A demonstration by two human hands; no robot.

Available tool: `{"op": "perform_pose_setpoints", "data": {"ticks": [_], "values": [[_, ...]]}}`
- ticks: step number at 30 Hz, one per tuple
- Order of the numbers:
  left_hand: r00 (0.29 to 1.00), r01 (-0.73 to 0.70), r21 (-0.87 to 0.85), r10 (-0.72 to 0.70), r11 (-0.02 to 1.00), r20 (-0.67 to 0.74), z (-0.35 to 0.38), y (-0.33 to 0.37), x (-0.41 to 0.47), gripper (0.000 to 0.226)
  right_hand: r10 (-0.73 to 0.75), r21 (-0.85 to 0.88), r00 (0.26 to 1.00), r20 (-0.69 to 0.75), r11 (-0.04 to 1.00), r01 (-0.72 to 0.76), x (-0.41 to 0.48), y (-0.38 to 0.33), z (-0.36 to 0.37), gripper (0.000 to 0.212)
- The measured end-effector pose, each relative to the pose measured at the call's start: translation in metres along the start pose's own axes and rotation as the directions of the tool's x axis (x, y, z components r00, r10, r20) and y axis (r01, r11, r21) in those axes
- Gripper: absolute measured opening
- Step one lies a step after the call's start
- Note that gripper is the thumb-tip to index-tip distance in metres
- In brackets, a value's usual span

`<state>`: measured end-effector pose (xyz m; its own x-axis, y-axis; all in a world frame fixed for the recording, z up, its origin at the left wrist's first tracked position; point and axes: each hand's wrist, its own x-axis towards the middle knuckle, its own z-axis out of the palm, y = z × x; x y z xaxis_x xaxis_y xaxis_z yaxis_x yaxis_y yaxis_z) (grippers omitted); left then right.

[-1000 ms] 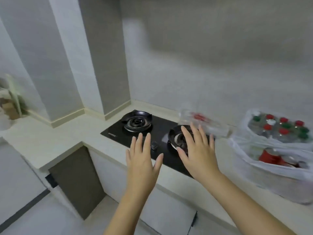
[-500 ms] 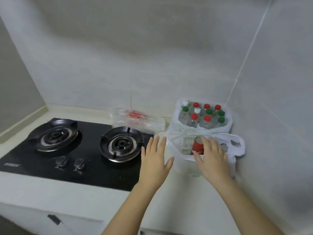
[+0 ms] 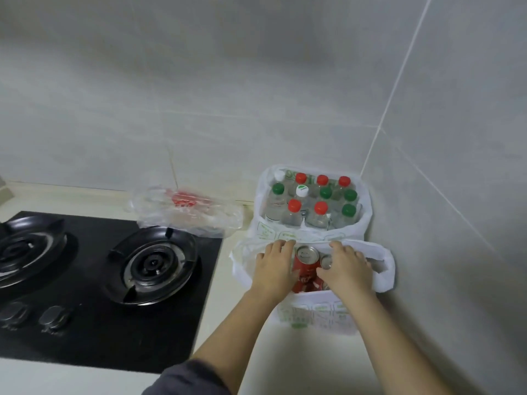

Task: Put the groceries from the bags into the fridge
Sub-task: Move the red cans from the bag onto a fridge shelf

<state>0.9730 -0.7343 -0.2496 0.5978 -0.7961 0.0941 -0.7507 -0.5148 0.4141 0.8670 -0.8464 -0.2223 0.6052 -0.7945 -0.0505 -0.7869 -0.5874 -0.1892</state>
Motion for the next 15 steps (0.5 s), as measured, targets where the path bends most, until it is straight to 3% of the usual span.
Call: {"op": "perform_pose_setpoints", "data": {"ticks": [6,15], "values": [[0.996,0.001,-0.024,0.001,1.0,0.09,0.026,0.004,0.03,0.065,0.067,-0.079,0.992,0.106,0.995,-0.058,0.02,0.006,0.011,0.051],[0.986,0.018,-0.032,-0.012,0.999,0.168,0.048,0.004,0.051,0.063,0.139,-0.187,0.979,0.149,0.976,-0.11,0.042,0.005,0.021,0.054]]}}
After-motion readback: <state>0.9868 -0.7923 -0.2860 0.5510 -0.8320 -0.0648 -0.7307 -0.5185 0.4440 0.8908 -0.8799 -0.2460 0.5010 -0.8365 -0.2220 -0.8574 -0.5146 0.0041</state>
